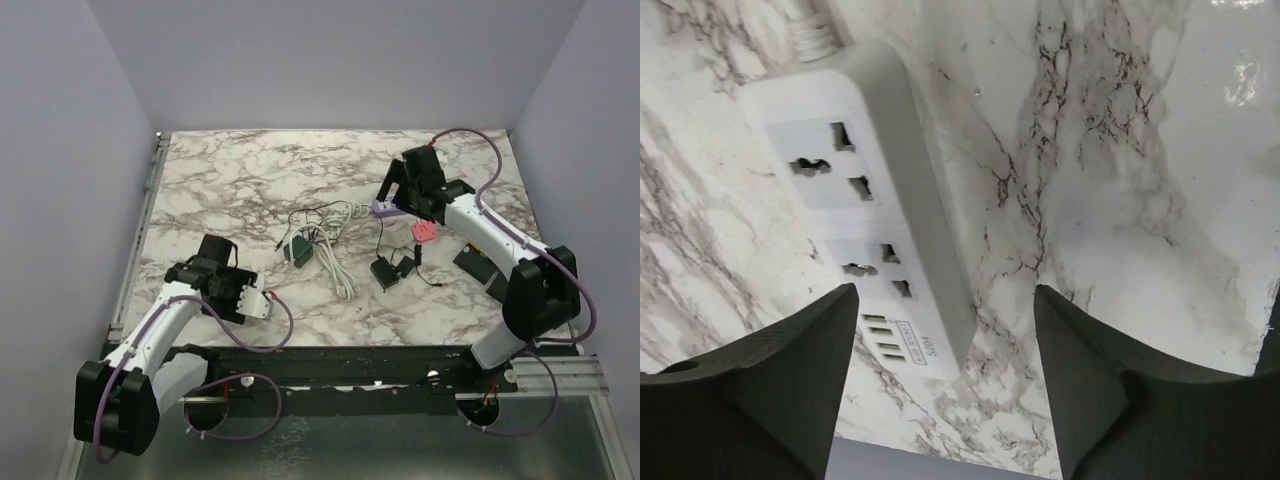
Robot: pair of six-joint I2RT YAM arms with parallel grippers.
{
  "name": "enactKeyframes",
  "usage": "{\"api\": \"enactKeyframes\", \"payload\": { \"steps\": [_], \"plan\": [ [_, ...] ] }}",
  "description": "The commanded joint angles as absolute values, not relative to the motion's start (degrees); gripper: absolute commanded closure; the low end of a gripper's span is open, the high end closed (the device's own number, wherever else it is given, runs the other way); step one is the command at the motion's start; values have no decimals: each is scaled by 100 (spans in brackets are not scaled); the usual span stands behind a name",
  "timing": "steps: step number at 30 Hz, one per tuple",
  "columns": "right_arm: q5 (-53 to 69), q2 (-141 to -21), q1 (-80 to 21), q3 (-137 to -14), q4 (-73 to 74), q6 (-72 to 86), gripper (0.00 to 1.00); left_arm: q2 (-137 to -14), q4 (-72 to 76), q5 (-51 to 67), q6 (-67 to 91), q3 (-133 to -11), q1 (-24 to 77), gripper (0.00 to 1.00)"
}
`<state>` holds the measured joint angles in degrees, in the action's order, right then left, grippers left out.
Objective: Insert the plug
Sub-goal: Pick up the socket from the center of the board.
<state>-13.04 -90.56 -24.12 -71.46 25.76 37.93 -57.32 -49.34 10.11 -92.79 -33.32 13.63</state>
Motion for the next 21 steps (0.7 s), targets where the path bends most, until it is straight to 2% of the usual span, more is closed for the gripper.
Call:
{"api": "enactKeyframes", "payload": {
  "steps": [1,6,11,21],
  "plan": [
    [-1364,-9608,-1980,-7607,3287,4608,0,-5614,-5193,1594,-9087,-3707,1381,26],
    [-1606,-10540,-1896,-8539,3939,4883,0,-5757,-5275,1799,-8804,-4085,1384,24],
    [-1710,-11439,-1878,-9371,4400,5071,0,-5966,-5366,2093,-8408,-4644,1391,2],
    [-1675,-12238,-1667,-9820,4645,5512,0,-6532,-5252,2353,-8077,-5482,1394,1]
  ]
}}
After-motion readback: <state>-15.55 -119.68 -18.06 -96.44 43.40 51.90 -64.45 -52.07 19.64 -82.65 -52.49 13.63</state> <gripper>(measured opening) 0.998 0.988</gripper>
